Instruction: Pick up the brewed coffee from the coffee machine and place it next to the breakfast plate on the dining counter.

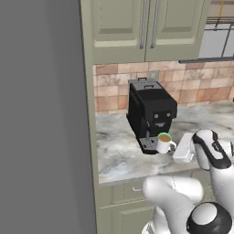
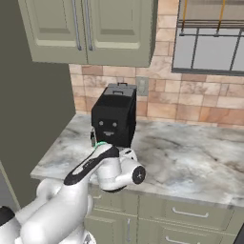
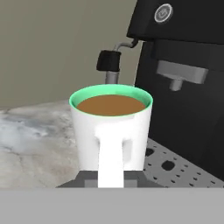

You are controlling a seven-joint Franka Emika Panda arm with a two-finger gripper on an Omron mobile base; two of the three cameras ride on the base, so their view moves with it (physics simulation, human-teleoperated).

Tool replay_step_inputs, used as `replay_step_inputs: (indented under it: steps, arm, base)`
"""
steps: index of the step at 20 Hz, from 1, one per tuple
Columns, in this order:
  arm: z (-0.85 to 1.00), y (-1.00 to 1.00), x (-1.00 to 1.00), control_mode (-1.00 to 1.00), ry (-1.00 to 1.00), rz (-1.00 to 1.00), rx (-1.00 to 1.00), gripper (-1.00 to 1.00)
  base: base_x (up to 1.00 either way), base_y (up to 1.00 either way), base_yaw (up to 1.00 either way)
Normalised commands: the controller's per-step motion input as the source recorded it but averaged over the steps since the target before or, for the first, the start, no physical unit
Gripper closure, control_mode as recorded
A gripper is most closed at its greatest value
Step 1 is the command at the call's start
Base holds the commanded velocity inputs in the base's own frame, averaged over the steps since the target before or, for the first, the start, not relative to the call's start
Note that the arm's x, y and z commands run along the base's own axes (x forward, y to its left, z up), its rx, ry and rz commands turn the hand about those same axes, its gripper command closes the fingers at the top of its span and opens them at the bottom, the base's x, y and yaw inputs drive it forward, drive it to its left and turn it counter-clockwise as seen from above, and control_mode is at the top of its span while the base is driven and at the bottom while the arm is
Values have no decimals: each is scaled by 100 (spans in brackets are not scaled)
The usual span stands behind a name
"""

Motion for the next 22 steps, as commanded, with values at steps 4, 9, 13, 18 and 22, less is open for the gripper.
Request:
replay_step_inputs:
  steps: [4, 9, 13, 18, 22]
  arm:
    - [80, -16, -66, -100, -1, 4, -3, 100]
    - [98, 0, -56, -100, -3, 12, -1, 100]
    - [99, 11, -52, -100, 0, 16, -3, 100]
    - [78, -9, -24, -100, 0, 16, 1, 100]
    - [12, -23, 11, -100, 3, 11, 4, 100]
  base:
    - [0, 0, 0]
    - [0, 0, 0]
    - [0, 0, 0]
    - [0, 0, 0]
    - [0, 0, 0]
